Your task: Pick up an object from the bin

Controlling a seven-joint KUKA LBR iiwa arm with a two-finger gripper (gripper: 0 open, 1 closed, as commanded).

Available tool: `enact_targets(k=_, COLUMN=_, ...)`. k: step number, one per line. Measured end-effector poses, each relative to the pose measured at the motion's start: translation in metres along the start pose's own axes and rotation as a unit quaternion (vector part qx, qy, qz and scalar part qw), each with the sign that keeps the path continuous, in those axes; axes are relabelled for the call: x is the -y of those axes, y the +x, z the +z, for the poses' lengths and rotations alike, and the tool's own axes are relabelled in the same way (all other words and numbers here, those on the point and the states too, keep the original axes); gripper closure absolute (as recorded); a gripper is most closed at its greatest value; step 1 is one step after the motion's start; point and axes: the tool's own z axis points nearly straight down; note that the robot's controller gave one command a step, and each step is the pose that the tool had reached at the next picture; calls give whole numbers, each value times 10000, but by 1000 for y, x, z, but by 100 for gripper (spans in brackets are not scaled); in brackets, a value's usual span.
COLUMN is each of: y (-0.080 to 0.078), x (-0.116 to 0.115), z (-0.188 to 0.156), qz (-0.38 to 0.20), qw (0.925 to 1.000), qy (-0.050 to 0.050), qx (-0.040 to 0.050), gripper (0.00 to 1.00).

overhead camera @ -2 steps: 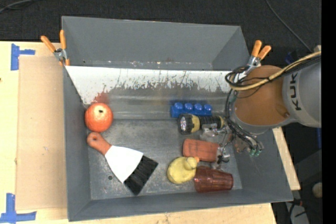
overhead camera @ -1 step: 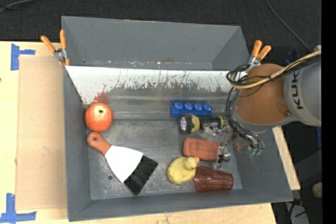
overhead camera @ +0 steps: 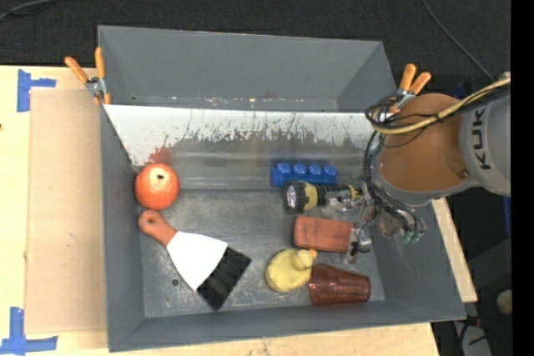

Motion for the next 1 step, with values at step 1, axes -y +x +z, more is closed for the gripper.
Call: enact_targets(k=1, y=0, x=0, z=-20, qz=3, qw=10000, qy=1, qx=3, gripper=100)
